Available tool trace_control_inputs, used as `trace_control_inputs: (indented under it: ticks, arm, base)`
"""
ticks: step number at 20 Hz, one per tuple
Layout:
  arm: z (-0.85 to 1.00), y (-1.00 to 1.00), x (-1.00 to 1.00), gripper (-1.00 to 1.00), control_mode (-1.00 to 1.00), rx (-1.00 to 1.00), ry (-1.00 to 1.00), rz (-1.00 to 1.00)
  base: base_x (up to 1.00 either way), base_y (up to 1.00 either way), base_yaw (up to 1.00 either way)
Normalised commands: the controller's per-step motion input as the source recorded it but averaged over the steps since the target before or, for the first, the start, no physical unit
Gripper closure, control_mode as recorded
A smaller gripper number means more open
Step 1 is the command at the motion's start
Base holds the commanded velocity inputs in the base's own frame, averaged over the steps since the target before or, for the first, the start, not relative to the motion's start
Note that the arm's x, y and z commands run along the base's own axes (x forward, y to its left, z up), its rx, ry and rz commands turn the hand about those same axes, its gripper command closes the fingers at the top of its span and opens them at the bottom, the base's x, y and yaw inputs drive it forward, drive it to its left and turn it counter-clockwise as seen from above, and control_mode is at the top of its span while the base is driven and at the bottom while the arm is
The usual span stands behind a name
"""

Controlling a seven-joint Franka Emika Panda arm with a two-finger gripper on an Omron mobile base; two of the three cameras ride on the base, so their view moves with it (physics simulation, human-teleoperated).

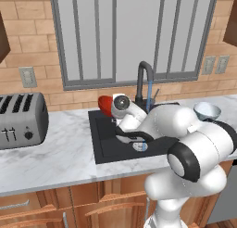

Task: Rinse each bowl for a few seconds and place them down in the sink or on the counter.

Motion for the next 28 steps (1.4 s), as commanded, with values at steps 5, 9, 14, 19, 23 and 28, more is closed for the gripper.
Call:
trace_control_inputs:
  ticks: [5,9,14,19,23,28]
  arm:
    - [0.03,0.48,0.0,1.0,-1.0,-0.05,0.0,0.13]
    - [-0.03,0.36,0.0,1.0,-1.0,-0.01,0.0,0.11]
    - [0.0,0.2,0.0,1.0,-1.0,-0.01,0.03,0.12]
    - [-0.09,0.22,0.0,1.0,-1.0,-0.07,0.02,0.12]
    - [-0.13,0.18,-0.02,1.0,-1.0,-0.14,-0.03,0.11]
    - [-0.09,0.17,-0.03,1.0,-1.0,-0.17,-0.1,0.1]
  base:
    - [0.0,0.0,0.0]
    - [0.0,0.0,0.0]
    - [0.0,0.0,0.0]
    - [0.0,0.0,0.0]
    - [0.0,0.0,0.0]
    - [0.0,0.0,0.0]
